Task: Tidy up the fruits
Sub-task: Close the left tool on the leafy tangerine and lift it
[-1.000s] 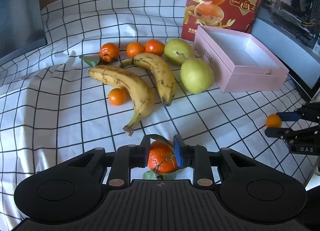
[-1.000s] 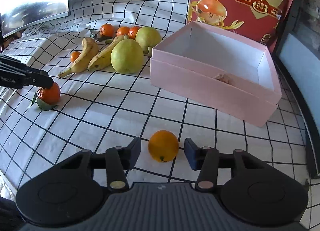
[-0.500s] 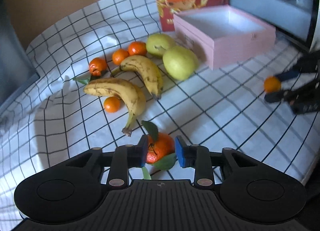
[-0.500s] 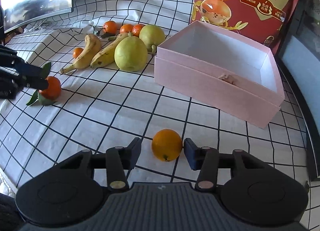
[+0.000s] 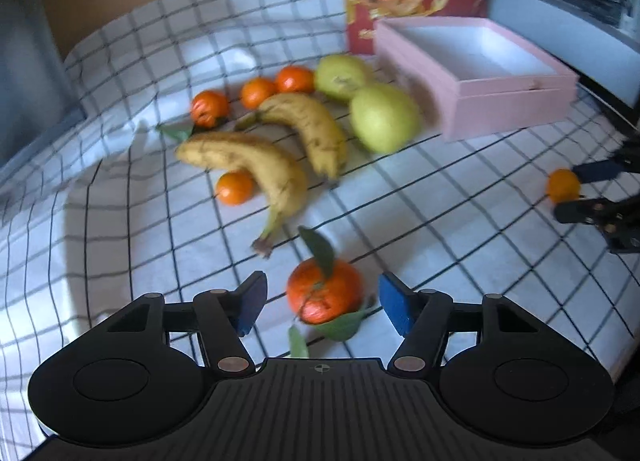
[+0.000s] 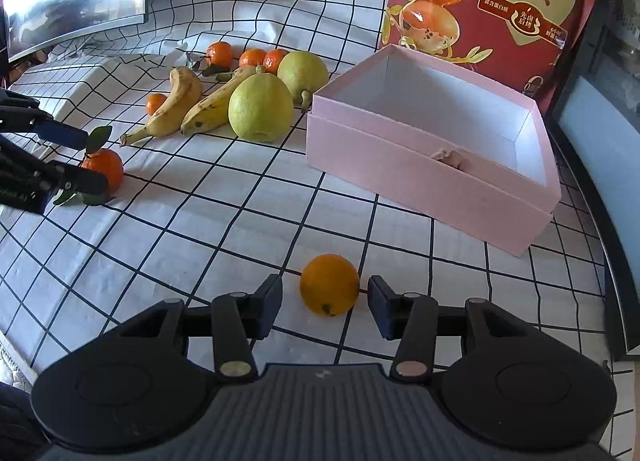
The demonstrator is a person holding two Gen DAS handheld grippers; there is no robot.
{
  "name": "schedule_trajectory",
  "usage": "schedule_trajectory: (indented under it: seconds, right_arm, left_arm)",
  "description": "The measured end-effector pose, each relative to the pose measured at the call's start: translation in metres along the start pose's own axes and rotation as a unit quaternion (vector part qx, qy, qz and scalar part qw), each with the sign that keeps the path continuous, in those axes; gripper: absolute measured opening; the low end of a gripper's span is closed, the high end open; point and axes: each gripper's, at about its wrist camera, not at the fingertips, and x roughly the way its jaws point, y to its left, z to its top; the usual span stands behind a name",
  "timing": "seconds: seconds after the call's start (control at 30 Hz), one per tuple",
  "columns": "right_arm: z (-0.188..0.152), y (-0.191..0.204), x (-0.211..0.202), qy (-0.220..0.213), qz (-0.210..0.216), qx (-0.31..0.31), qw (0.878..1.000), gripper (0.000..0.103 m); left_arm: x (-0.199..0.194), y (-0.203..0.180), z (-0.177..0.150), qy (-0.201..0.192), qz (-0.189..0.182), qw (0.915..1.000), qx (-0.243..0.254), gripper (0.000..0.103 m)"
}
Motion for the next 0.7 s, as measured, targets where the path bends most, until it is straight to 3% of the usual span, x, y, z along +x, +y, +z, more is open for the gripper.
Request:
schedule_trajectory:
  seconds: [0.23, 0.3, 0.7]
  right_arm:
    - [-0.002, 0.001, 0.001, 0.005, 0.003, -0.002, 1.0, 0.047]
    - [-0.002, -0.001, 0.001, 0.007, 0.003, 0.001, 1.0, 0.047]
    - [-0.001, -0.004, 0.002, 0.005, 0.008, 0.015, 1.0, 0.047]
  left_arm:
    - [0.016, 0.018, -0.002, 0.019, -0.037, 0.996, -0.08, 0.064]
    - [0.019, 0.019, -0.004, 0.017, -0.045, 0.9946, -0.092, 0.051]
    - [-0.004, -0.011, 0.005, 0.004, -0.1, 0.9931, -0.061, 0.051]
